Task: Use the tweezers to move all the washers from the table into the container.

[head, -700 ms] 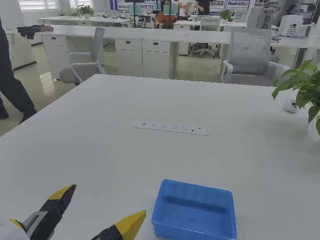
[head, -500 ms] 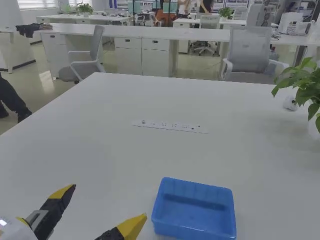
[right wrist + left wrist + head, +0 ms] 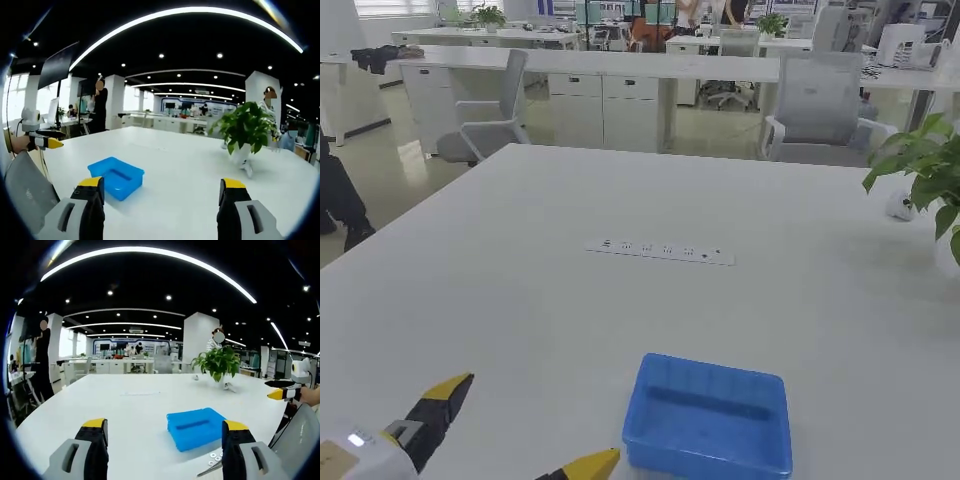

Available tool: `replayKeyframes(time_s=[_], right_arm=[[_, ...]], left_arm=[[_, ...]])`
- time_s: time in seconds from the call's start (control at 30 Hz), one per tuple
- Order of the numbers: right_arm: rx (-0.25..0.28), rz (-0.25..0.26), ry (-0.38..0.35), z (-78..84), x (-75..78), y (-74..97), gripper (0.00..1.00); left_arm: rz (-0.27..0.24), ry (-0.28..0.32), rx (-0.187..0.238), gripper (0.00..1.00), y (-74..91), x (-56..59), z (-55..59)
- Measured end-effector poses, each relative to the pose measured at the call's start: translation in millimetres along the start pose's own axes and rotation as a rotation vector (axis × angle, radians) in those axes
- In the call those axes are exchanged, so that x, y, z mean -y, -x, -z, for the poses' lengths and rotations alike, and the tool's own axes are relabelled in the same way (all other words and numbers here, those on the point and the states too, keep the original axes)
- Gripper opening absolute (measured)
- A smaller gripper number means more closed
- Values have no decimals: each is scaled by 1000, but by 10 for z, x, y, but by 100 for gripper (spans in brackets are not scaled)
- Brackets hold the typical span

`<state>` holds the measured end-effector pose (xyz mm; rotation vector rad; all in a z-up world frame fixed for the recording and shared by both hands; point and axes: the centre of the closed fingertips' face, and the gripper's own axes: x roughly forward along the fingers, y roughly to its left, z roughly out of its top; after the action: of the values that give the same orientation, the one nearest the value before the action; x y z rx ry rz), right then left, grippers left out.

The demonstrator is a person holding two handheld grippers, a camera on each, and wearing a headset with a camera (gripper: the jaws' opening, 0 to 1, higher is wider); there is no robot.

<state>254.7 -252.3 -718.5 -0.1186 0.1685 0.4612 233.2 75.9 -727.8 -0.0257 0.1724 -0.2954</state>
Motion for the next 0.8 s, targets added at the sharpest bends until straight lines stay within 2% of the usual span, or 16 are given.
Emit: replayKeyframes(time_s=[0.13,0.23,0.33,0.63,0.8], right_arm=[[-3,6,-3,3,9,1,95],[-13,6,-40,24,22,3,94],[-13,16,-47,28,44,10,95],[-22,26,-20,36,50,8,99],[-49,32,-43,86,73,6,99]], left_arm=[[2,1,-8,98,-4,4,14],[1,2,-9,99,-2,1,16],[-1,0,-10,99,0,0,17],[-2,-6,-14,99,3,4,22],[0,-9,-24,99,1,12,38]])
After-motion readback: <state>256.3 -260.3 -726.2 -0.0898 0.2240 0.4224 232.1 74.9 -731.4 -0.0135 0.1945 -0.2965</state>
